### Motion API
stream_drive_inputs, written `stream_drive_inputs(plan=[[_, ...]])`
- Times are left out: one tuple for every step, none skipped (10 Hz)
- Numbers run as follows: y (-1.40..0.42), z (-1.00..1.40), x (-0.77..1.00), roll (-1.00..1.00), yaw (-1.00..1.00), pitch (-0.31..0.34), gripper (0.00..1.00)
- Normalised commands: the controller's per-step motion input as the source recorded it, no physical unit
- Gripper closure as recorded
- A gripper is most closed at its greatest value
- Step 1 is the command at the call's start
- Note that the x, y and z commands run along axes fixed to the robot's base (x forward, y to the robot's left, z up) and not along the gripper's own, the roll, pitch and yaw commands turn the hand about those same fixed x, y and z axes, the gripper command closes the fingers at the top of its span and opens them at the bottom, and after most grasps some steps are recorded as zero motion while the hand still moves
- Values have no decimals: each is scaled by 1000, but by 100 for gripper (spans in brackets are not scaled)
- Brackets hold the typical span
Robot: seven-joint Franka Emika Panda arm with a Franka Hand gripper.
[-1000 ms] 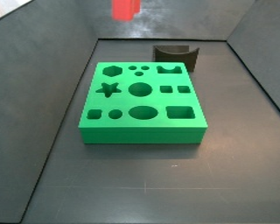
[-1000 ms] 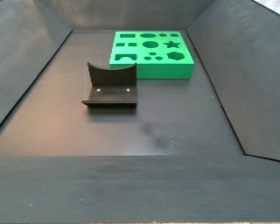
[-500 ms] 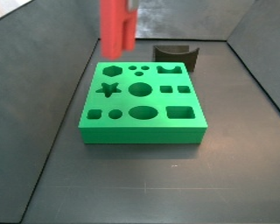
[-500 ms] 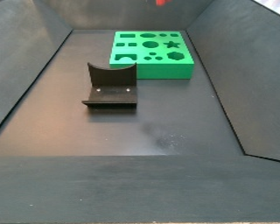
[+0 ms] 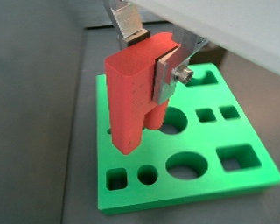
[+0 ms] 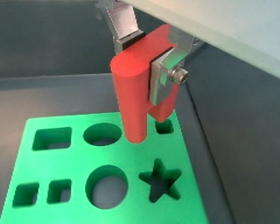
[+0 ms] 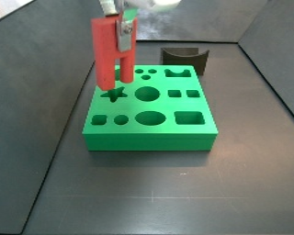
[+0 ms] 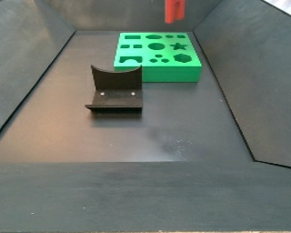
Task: Pick up the square-circle object. Move up. Move to above the board. Insert the square-circle object.
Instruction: Insert the square-circle object.
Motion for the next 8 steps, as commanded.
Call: stream_drive_inputs(plan=[[0, -251, 0, -9, -1000, -46, 100], [-40, -180, 0, 0, -1000, 0, 100], [-97, -203, 0, 0, -1000, 0, 100], [-120, -234, 0, 0, -1000, -1, 100], [-123, -234, 0, 0, -1000, -1, 100], [-129, -217, 0, 0, -1000, -36, 100], [-123, -220, 0, -60, -974, -117, 100], [-97, -231, 0, -109, -926, -194, 100]])
